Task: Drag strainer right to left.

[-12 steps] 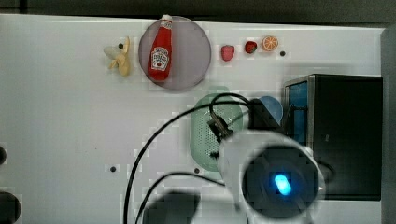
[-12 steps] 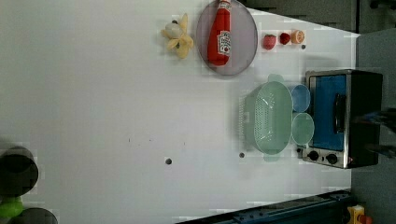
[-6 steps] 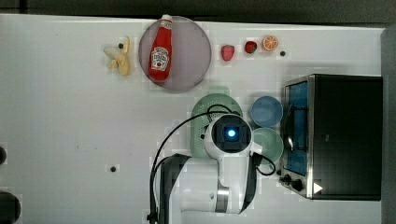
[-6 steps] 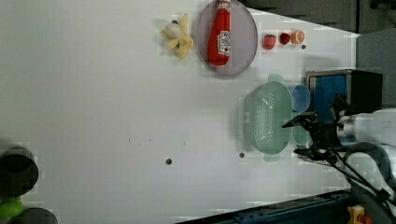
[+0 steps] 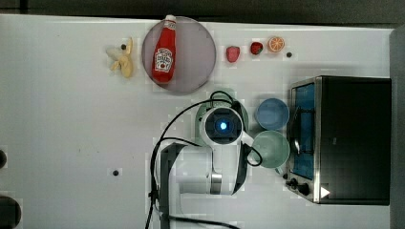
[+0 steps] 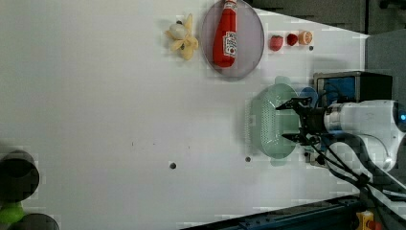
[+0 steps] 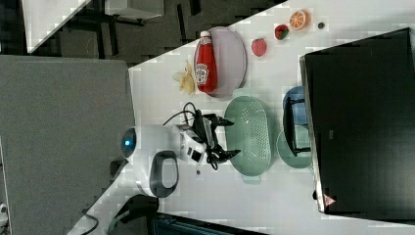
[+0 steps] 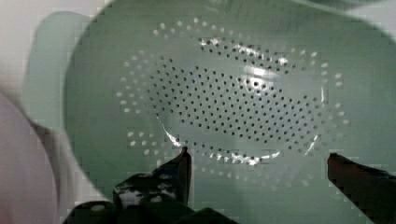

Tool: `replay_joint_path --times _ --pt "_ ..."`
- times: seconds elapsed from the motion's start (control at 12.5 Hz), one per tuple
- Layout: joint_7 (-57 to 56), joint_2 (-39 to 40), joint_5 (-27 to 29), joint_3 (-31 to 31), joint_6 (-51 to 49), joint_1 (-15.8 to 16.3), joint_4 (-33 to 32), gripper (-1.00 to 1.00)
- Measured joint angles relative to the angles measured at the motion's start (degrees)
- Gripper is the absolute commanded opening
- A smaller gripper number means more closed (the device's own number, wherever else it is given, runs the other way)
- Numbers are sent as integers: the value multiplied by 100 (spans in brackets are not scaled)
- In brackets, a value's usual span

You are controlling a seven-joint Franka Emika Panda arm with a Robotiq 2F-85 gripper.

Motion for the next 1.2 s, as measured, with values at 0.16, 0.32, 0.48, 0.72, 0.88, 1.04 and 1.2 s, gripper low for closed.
replay_joint_path --times 0.16,0.32,0.48,0.72,0.88,1.04,1.2 --pt "302 427 -149 59 467 -37 -90 100" --pt "403 829 -131 74 1027 3 -145 100" --pt "568 1036 -183 89 1127 38 -157 100" --pt "778 1190 -91 87 1161 238 -168 100" --pt "974 1172 -152 159 1262 394 -179 100" --pt "1178 1121 -167 417 1323 456 -179 100" --pt "1525 1180 -230 431 1307 674 -145 100"
